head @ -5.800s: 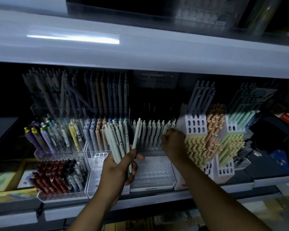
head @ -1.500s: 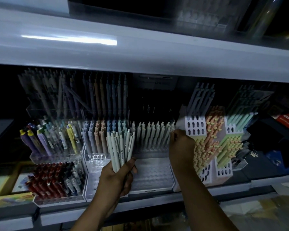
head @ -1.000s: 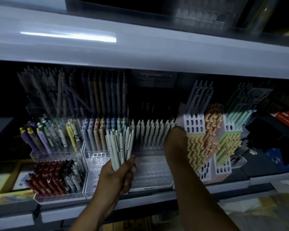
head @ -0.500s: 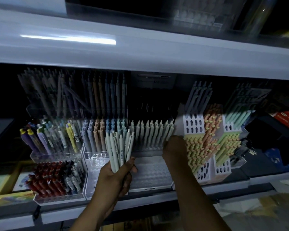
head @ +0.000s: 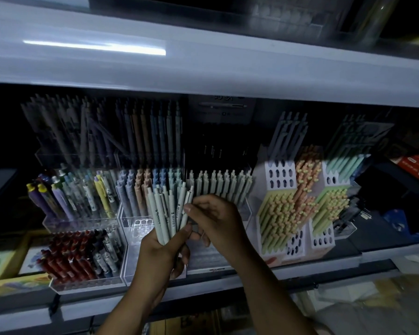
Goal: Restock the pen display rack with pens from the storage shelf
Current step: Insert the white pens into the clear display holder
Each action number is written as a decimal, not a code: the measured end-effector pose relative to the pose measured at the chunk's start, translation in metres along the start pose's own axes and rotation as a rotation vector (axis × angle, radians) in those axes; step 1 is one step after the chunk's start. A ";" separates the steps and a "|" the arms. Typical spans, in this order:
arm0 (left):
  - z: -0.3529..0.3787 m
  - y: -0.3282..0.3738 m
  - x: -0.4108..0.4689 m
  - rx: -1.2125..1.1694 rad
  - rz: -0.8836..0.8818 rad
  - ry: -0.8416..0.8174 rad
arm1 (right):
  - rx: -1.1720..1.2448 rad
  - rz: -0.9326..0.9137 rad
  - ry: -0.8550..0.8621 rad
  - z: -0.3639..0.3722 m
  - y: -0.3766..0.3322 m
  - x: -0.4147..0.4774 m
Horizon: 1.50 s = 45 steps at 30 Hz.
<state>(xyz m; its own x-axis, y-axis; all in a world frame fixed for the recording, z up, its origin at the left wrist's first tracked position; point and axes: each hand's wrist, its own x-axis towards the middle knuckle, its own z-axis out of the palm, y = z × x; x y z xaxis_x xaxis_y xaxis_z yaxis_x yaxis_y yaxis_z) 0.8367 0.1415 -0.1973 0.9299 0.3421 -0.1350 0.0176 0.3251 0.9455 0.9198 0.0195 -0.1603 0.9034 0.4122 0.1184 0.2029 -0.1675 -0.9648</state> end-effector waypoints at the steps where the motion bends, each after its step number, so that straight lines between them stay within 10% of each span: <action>1: 0.000 0.000 0.000 0.003 -0.002 -0.001 | 0.018 0.009 0.006 0.003 0.000 0.000; 20: -0.022 0.000 -0.005 -0.056 -0.055 0.028 | 0.030 -0.151 0.470 -0.012 0.027 0.046; 45: -0.031 0.003 -0.010 -0.012 0.010 0.025 | -0.526 -0.293 0.399 0.031 0.056 0.069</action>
<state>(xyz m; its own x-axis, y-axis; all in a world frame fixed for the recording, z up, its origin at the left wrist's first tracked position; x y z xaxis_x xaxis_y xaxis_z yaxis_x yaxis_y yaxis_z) 0.8164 0.1668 -0.2020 0.9205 0.3675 -0.1326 0.0034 0.3320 0.9433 0.9823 0.0661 -0.2131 0.8326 0.1649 0.5287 0.5224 -0.5508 -0.6509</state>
